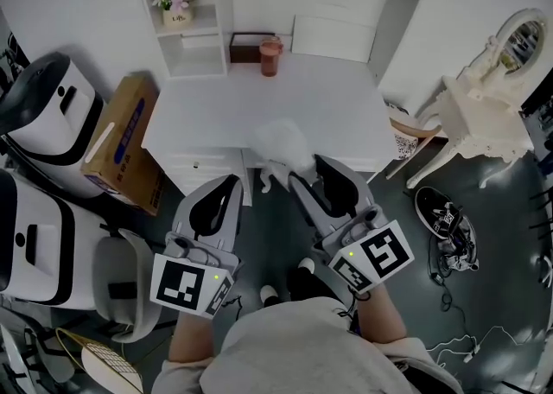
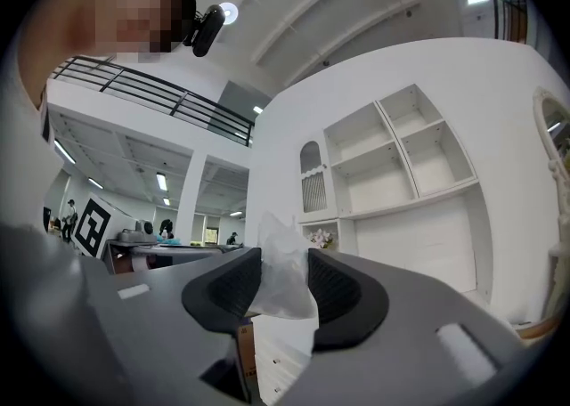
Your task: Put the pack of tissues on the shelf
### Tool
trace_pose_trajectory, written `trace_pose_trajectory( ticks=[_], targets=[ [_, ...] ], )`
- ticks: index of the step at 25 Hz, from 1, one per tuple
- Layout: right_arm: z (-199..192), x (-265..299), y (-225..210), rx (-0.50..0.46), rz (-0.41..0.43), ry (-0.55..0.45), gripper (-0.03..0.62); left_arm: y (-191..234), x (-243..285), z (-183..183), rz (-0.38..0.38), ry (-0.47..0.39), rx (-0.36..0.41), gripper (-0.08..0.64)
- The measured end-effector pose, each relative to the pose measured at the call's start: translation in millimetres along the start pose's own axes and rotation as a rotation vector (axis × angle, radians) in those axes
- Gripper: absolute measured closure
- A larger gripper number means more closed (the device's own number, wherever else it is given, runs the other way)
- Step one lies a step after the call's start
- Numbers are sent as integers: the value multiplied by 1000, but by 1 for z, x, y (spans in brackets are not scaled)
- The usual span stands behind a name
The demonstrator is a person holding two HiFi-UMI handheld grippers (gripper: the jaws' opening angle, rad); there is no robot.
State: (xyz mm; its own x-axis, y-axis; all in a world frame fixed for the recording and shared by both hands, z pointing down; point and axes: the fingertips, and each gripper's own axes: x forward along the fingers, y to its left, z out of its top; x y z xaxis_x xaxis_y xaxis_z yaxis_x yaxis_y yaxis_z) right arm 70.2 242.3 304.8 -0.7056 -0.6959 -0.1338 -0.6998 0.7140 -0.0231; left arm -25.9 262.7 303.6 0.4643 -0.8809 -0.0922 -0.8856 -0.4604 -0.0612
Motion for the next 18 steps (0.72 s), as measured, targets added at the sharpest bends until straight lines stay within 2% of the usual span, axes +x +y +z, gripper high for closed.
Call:
trace_pose_trajectory(
  ticks=[7,12,18],
  targets=[
    [-1,16,-19,-49,14,26,422,10,28,1,14,1,45,558],
    [1,38,-46,-53,30,28,423,22,63,2,13,-10,19,558],
    [8,68,-93,-62,48,25,426,33,116,5,25,-18,31,558]
  ],
)
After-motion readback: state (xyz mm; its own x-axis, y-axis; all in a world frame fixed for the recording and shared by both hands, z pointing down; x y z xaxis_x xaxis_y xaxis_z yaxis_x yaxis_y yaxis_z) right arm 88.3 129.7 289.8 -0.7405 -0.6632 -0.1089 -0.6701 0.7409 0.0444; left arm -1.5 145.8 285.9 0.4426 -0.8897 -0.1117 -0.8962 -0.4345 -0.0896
